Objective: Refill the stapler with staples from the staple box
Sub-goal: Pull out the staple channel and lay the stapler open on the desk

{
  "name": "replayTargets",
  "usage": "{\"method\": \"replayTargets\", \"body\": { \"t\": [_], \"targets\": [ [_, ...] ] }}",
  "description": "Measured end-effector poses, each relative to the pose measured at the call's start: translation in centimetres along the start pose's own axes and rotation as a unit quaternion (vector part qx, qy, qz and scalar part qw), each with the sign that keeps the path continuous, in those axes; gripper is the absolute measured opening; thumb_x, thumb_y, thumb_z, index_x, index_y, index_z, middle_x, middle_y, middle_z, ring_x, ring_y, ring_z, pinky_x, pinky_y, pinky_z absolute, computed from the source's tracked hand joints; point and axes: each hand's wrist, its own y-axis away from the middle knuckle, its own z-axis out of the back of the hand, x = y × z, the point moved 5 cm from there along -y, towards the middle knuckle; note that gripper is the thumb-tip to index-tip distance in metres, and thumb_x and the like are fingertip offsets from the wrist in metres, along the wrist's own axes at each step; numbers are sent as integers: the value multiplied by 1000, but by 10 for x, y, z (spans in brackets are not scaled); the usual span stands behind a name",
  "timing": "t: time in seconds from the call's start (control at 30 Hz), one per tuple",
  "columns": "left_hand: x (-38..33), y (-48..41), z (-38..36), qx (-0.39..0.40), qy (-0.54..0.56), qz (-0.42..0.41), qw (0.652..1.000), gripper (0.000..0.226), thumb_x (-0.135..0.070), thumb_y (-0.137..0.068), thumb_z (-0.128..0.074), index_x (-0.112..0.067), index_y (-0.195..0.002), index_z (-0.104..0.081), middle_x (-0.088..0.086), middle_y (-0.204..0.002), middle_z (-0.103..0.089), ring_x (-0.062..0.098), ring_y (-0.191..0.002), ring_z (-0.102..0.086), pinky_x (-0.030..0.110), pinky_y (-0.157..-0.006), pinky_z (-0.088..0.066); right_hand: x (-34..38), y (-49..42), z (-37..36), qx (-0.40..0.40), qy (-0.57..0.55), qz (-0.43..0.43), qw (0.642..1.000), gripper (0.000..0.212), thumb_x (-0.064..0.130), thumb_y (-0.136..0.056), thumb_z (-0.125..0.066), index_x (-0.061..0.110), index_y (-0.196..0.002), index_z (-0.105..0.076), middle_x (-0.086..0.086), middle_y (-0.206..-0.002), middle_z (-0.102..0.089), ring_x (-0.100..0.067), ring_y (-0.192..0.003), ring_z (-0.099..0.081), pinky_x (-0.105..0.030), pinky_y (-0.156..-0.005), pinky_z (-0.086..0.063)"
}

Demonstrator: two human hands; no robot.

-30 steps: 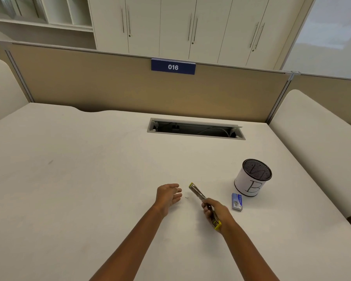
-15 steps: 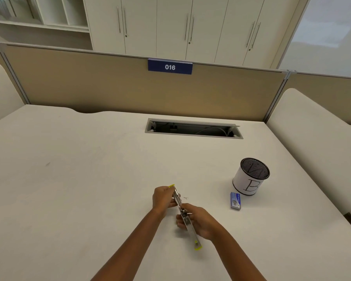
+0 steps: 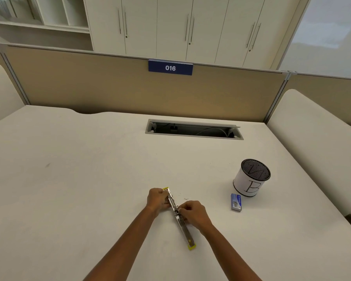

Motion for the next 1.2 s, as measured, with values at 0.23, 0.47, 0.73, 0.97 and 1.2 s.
{"method": "replayTargets", "body": {
  "t": [0.23,0.47,0.73,0.97,1.2],
  "targets": [
    [-3,-6,-3,-45,-109,-56,991,39,0,-90,-48,-9,-55,-35,18,-76,-46,27,-72,-48,42,-64,-58,15,-14,7,-125,193,133,964,35,-9,-86,-36,2,-109,-60,-13,-118,-59,-24,-110,-53,-30,-89,-44],
    [-13,-1,-4,-87,-208,-102,969,34,1,-86,-51,-8,-55,-42,17,-68,-52,29,-70,-52,50,-80,-54,20,-24,-7,-31,323,205,923,51,-8,-89,-34,9,-137,-35,-7,-149,-34,-20,-136,-30,-31,-108,-34],
    [-16,-2,-7,-81,-271,-119,952,22,-1,-85,-50,-5,-63,-49,25,-77,-62,41,-84,-65,47,-79,-54,7,-21,-7,-31,430,215,876,34,-8,-87,-36,4,-116,-49,-10,-130,-48,-25,-119,-43,-35,-86,-48],
    [-13,-5,-12,-84,-281,-124,948,25,-3,-88,-49,5,-108,-62,22,-111,-64,34,-104,-58,34,-86,-45,1,-25,0,-72,431,210,875,34,-13,-83,-33,3,-104,-53,-14,-112,-53,-25,-101,-48,-31,-67,-37],
    [-14,0,-13,-89,-314,-125,937,29,-6,-91,-44,1,-115,-59,20,-120,-57,32,-109,-55,32,-90,-41,0,-29,4,-97,388,204,894,31,-6,-88,-35,5,-108,-56,-11,-113,-56,-23,-102,-49,-32,-79,-46]
  ]
}}
